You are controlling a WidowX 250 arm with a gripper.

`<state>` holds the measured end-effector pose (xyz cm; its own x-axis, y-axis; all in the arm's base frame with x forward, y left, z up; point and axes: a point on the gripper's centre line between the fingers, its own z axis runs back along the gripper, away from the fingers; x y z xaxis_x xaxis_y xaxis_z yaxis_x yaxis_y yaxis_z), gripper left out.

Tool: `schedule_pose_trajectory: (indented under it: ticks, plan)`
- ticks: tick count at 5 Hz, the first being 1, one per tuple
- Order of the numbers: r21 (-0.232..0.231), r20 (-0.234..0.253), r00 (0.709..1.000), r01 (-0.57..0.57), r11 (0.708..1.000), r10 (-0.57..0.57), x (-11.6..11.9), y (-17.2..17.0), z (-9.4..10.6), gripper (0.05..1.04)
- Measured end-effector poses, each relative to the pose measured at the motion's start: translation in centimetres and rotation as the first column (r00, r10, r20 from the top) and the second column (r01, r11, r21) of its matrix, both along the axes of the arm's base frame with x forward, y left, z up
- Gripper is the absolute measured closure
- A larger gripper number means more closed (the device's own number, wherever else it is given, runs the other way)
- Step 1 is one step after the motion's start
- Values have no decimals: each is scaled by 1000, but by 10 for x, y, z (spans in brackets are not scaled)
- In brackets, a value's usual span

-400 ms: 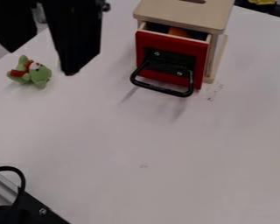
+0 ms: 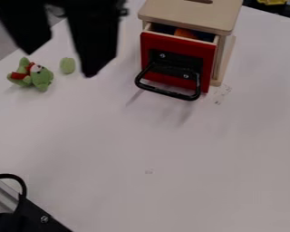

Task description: Open the drawer

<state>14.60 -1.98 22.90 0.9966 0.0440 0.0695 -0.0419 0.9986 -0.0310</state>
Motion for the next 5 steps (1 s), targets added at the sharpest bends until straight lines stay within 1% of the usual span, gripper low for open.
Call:
schedule_pose_trajectory:
  ticks: [1, 2, 3, 4, 5]
  plan:
    - [-76, -37, 978, -206, 975, 204, 23, -4, -18, 97]
    - [-135, -98, 907, -419, 898, 409, 44, -6, -48, 97]
    - [-194, -101, 825, -565, 802, 557, 69, 2, -72, 97]
    - [-170, -66, 733, -677, 716, 678, 86, 18, -92, 97]
    - [-122, -34, 651, -755, 644, 758, 96, 32, -107, 97]
